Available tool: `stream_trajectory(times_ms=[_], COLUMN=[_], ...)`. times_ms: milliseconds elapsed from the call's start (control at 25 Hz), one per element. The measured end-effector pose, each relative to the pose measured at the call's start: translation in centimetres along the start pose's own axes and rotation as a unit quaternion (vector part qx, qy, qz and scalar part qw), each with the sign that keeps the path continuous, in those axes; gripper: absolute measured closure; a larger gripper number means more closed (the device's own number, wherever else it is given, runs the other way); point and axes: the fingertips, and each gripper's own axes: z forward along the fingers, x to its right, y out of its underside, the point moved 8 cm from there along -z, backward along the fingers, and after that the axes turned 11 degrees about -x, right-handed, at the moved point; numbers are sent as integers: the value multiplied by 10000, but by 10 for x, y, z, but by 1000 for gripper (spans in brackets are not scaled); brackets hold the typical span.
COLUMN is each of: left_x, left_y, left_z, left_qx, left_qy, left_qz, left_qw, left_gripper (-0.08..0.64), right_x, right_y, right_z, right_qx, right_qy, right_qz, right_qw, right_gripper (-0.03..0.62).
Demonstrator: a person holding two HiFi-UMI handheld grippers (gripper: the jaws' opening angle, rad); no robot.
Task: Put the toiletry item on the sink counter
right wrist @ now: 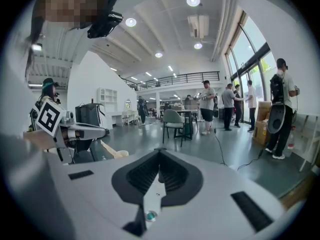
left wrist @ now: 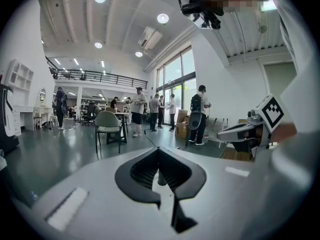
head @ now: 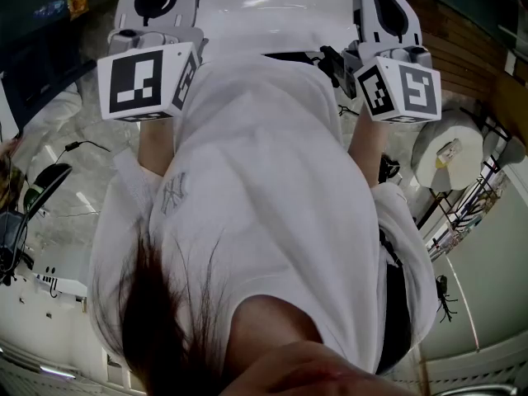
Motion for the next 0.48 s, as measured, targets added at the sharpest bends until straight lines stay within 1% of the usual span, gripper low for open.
stream_trajectory(times_ms=[120,320,480], left_x=[0,0,0], left_y=[0,1,-1], left_z=[1,0,-2], left_qx=[-22,-14,-21], left_qy=[-40,-54,-89], left_qz=[-60,-22,-61], left_qw=[10000,10000,9999], left_gripper=[551,551,551], right_x=[2,3,2], right_y=[0,-2,-3], right_z=[0,0,-1], right_qx=[-24,6,20], right_qy=[-12,-33,-55], right_qz=[19,16,5], right_qw=[10000,10000,10000], right_gripper=[581,581,583])
